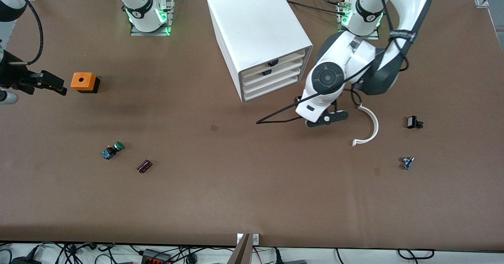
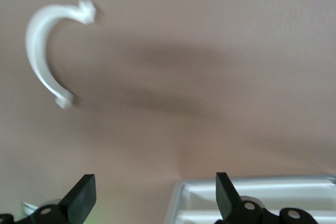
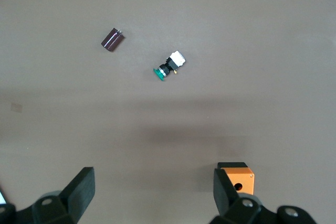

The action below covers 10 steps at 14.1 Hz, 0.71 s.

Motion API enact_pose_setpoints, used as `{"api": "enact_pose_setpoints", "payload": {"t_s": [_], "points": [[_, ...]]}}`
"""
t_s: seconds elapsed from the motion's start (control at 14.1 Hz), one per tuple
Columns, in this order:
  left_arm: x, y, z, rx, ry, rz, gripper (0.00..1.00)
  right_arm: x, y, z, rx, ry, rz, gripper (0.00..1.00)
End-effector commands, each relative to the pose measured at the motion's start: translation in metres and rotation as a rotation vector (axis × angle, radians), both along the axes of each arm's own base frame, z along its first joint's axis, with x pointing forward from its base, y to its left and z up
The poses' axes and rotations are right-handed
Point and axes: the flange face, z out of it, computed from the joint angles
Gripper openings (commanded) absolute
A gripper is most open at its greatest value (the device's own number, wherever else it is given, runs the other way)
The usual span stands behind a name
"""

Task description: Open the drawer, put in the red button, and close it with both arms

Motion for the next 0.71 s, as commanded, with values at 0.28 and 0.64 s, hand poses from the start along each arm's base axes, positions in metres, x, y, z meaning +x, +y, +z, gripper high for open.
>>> {"api": "enact_pose_setpoints", "payload": {"t_s": [0.28,0.64], "points": [[0.047,0.145,0.092,-0.082,-0.003,-0.282,1.0,-0.009,0.0,0.004,-0.007,0.003,-0.008,1.0],[0.03,0.215,0.157,-0.249,-0.057,-0.386,1.0,-0.009,0.001,0.004,-0.006,0.007,-0.007,1.0]]}}
